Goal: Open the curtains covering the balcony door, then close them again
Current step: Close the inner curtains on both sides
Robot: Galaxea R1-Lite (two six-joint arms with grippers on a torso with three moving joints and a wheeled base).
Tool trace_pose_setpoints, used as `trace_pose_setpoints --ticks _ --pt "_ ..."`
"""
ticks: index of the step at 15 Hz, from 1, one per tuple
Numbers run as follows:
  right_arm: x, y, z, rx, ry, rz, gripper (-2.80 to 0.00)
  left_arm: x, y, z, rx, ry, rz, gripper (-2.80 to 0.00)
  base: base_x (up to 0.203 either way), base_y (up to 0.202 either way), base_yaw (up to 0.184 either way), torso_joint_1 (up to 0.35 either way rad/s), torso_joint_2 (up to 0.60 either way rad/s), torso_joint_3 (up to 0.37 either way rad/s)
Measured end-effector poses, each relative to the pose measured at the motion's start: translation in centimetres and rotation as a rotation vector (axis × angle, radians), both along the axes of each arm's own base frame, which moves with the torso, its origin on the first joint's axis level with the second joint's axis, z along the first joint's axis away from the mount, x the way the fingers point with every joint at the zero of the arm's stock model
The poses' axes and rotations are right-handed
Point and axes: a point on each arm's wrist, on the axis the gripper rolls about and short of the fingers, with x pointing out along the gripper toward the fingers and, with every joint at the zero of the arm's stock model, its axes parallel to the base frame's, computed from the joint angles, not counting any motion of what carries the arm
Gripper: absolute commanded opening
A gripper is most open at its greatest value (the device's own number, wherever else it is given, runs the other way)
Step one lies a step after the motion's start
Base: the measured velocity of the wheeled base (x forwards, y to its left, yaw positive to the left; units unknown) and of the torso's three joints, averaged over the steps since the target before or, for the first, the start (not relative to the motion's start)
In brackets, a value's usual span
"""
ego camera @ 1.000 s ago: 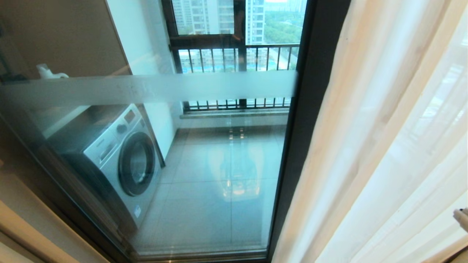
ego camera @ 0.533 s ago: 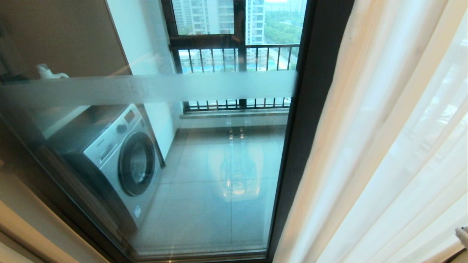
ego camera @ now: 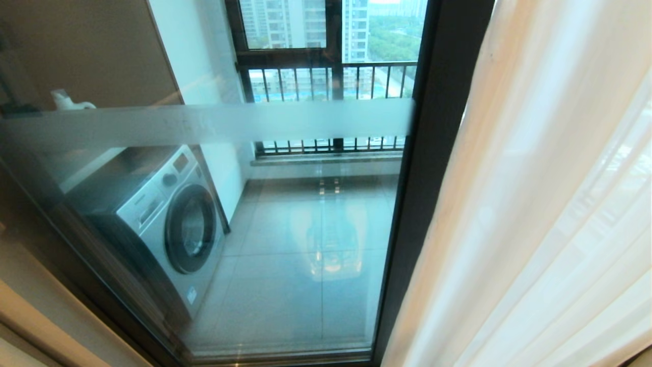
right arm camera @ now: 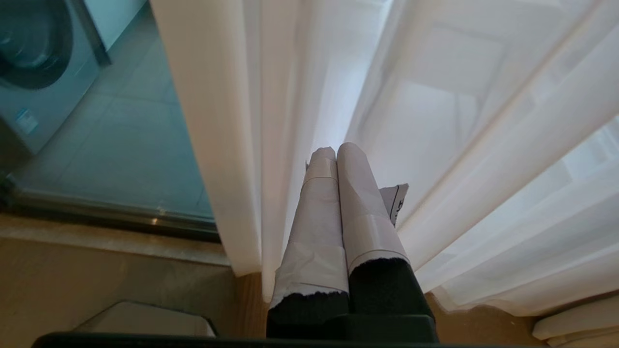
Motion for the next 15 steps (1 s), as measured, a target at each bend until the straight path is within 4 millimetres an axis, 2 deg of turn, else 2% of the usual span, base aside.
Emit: trace_pose_setpoints --ticks 5,15 --pt "-1.7 -0.1 -1.1 0.038 -0.123 -0.062 -2.80 0.0 0.0 0.0 0.000 0.000 0.001 -2.80 0.000 0.000 0.000 0.000 0.00 0.000" --pt "-2.0 -0.1 -1.2 0.053 -0.155 -0.063 -2.80 0.0 0.0 0.0 0.000 0.000 0.000 -2.80 0.000 0.000 0.000 0.000 0.00 0.000"
